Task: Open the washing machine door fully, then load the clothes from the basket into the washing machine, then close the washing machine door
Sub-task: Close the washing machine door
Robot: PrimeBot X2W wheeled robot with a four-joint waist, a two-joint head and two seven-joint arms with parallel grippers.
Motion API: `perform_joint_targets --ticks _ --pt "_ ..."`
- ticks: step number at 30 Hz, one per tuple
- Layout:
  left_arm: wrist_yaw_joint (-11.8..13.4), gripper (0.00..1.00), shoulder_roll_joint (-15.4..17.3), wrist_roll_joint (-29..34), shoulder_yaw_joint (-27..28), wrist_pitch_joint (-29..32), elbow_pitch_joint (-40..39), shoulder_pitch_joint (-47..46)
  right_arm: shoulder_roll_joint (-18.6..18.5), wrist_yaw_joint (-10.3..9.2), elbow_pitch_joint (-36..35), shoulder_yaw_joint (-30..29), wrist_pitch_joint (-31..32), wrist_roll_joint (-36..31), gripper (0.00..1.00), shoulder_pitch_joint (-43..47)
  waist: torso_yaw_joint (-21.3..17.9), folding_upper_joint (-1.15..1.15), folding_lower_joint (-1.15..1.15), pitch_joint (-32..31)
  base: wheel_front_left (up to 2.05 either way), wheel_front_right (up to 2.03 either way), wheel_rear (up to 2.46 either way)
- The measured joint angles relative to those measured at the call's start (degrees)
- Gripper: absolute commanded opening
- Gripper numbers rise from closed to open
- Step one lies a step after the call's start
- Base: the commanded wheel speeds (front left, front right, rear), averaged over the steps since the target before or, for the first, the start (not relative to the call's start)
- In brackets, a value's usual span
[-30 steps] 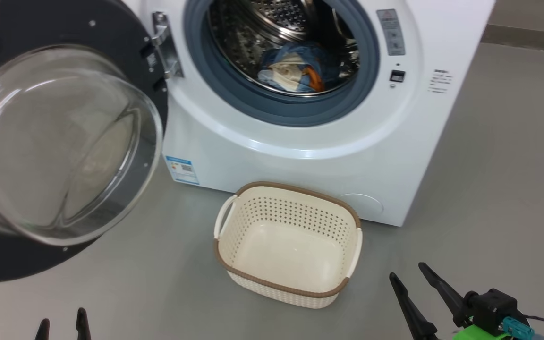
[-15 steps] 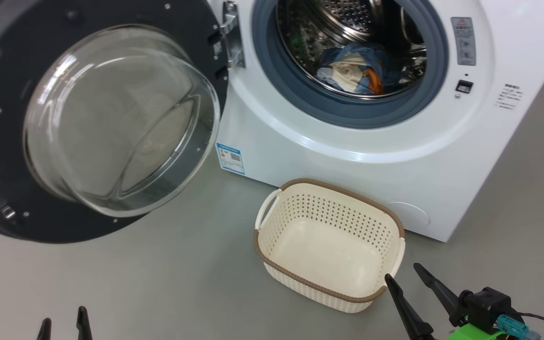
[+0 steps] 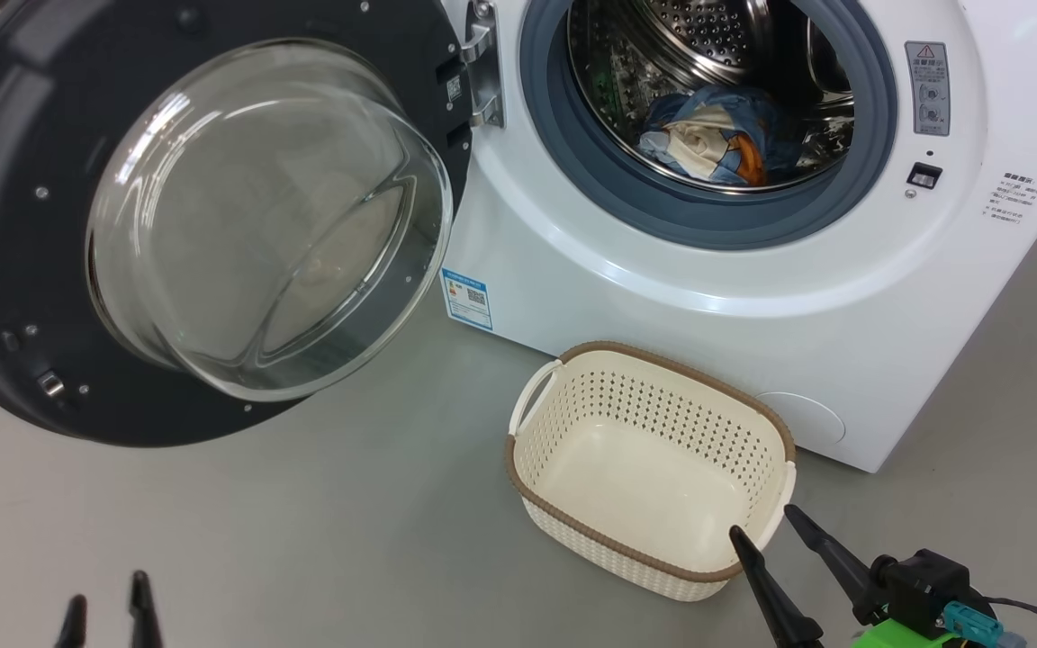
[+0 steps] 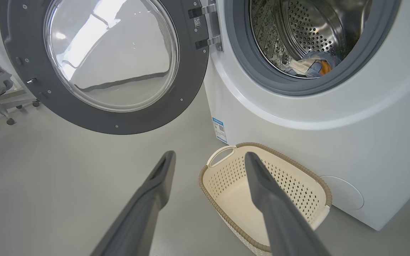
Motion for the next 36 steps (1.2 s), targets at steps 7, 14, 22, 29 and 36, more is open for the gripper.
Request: perform_joint_targets --ticks 7,14,22,29,36 --pt "-0.12 0.00 -0.11 -4.01 3.93 0.00 -7.22 -0.83 0.02 0.00 -0.14 -0.73 0.00 0.01 1.00 0.02 -0.03 0.00 0.00 0.38 0.00 0.00 0.00" --pt "-0.56 0.00 5.94 -11.78 10.27 -0.04 -15.11 -11.35 0.09 0.00 -0.94 -3.14 0.00 0.00 1.00 0.35 -0.10 0.00 0.00 1.76 0.00 0.00 0.00" --pt "-0.55 0.00 19.91 -28.09 12.85 -0.09 -9.47 -23.77 0.03 0.00 -1.51 -3.55 0.00 -0.26 1.00 0.38 -1.19 0.00 0.00 4.23 0.00 0.00 0.00" --pt "-0.54 0.00 29.04 -42.47 9.00 0.38 5.23 -32.75 -0.67 0.00 -1.93 -3.70 0.00 -0.60 1.00 0.06 -2.28 0.00 0.00 6.91 0.00 0.00 0.00" --pt "-0.52 0.00 35.50 -54.31 3.37 9.28 18.15 -40.66 -1.15 0.00 -2.09 -3.36 0.00 -1.02 1.00 -0.93 -3.23 0.00 0.00 9.74 0.00 0.00 0.00"
